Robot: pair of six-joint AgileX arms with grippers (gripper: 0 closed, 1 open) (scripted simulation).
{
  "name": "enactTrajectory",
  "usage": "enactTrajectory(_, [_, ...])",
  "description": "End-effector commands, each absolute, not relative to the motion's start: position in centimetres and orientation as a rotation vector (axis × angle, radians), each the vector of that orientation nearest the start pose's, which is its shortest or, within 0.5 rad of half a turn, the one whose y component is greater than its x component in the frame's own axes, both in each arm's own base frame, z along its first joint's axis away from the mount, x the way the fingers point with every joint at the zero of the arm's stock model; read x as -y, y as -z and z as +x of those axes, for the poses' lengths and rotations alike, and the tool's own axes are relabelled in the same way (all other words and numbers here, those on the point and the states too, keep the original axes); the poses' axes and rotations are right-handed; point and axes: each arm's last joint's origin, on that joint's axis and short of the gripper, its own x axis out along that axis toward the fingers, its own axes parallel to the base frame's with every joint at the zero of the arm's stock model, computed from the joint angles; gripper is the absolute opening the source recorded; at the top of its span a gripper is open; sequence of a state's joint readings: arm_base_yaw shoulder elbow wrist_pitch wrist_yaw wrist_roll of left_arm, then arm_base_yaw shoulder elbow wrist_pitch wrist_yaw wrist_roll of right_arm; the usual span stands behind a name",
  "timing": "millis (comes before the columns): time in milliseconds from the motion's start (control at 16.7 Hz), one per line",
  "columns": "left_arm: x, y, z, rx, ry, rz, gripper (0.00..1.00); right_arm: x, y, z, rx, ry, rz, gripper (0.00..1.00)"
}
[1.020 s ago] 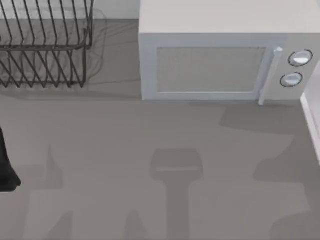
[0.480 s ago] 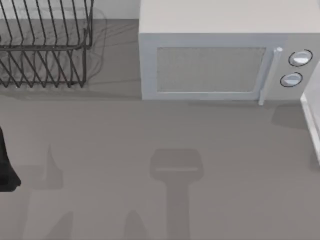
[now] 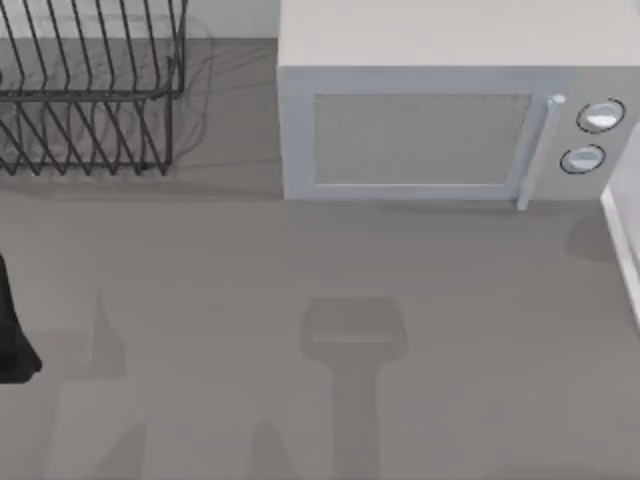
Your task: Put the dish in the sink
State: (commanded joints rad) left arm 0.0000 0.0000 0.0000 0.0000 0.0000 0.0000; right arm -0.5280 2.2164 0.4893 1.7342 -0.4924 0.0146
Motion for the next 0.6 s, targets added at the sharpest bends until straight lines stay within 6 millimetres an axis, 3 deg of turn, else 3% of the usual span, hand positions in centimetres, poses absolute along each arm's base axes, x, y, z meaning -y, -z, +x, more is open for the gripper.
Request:
enactTrajectory(60, [0.12, -16.0, 10.57, 0.0, 0.0, 0.0, 1.0, 13.64, -5.9, 26.71, 0.0, 0.01, 0.0, 0.0])
enactTrajectory(600, [0.12, -16.0, 10.57, 0.0, 0.0, 0.0, 1.0, 13.64, -5.9, 26.71, 0.0, 0.01, 0.0, 0.68])
